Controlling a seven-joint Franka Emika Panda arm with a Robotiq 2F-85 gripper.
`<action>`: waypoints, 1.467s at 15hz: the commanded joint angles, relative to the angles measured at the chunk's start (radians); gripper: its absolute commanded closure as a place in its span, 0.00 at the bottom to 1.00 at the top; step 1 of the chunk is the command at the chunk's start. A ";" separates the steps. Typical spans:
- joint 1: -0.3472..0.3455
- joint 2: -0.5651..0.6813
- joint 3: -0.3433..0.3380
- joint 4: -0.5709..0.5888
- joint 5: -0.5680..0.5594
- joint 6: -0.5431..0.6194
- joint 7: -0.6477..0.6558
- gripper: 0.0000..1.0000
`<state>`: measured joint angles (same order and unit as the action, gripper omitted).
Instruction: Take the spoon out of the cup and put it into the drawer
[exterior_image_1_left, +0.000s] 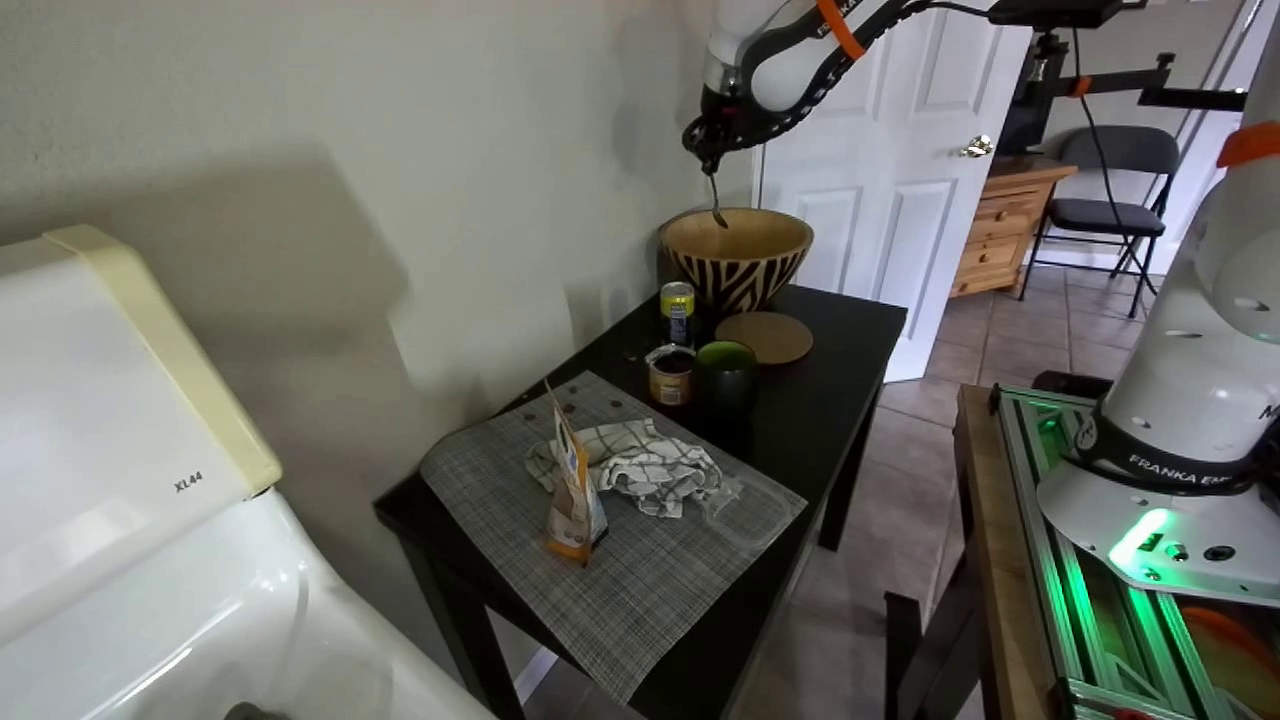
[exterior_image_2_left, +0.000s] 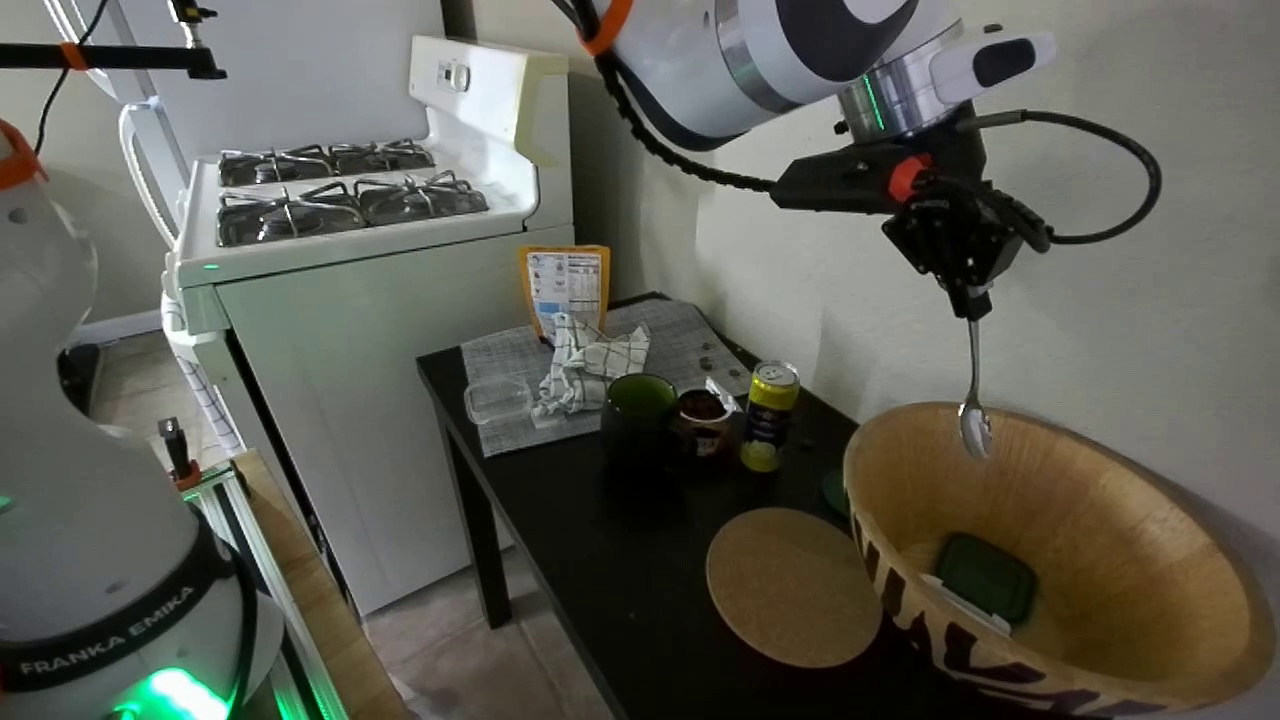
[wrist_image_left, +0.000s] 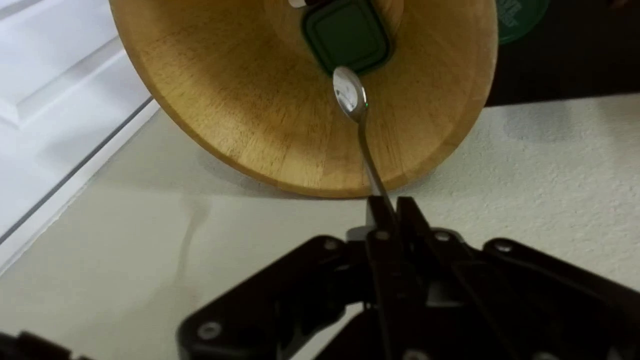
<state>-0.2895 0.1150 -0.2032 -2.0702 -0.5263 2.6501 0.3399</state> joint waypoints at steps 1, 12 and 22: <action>0.011 0.082 -0.054 -0.010 0.002 0.102 -0.105 0.98; 0.047 0.225 -0.107 -0.025 0.144 0.245 -0.380 0.59; 0.107 -0.266 -0.013 -0.357 0.154 0.251 -0.537 0.00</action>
<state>-0.2086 -0.0120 -0.2622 -2.2725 -0.3682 2.9376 -0.1115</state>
